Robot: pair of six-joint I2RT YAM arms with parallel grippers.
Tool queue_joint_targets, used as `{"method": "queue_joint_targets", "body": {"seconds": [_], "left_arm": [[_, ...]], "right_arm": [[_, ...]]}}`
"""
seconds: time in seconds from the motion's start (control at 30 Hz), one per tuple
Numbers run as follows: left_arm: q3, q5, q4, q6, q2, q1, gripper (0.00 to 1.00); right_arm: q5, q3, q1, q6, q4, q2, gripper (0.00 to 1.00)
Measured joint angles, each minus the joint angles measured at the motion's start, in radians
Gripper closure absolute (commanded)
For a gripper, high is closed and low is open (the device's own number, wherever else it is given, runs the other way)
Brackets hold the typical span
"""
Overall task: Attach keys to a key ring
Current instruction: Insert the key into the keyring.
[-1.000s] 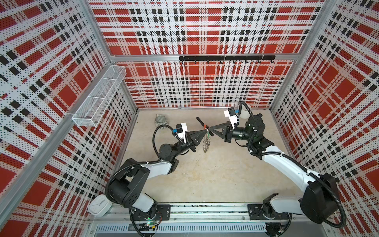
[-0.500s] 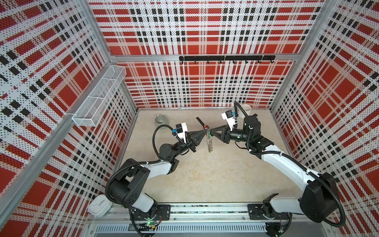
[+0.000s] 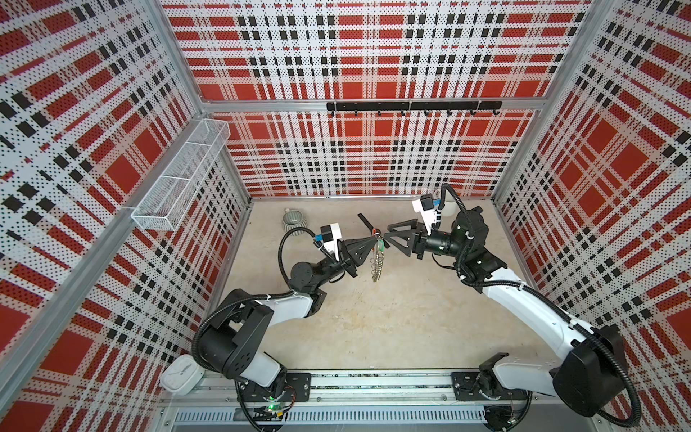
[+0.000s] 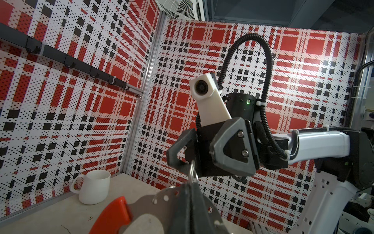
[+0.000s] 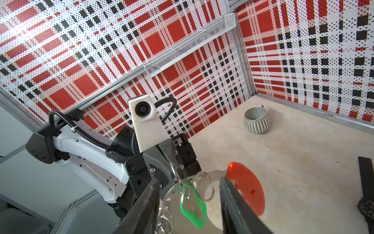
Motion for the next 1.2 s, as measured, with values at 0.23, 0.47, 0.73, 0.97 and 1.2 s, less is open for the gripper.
{"method": "queue_joint_targets", "body": {"seconds": [0.23, 0.47, 0.73, 0.97, 1.2], "left_arm": [[0.002, 0.0, 0.0, -0.011, 0.0, -0.001, 1.0], [0.013, 0.002, 0.0, -0.016, 0.006, -0.002, 1.0], [0.013, 0.004, 0.001, -0.026, 0.01, -0.002, 1.0], [0.014, 0.001, 0.0, -0.038, 0.01, -0.002, 0.95], [0.001, 0.006, -0.002, 0.032, -0.005, 0.024, 0.76]], "right_arm": [[-0.031, 0.0, 0.022, 0.022, 0.024, 0.042, 0.57], [-0.042, 0.006, 0.028, 0.031, 0.039, 0.046, 0.76], [-0.039, 0.013, 0.029, 0.02, 0.05, 0.049, 0.94], [-0.027, 0.049, 0.028, -0.046, -0.027, 0.052, 1.0], [0.063, 0.148, 0.034, -0.225, -0.249, 0.052, 1.0]]}}
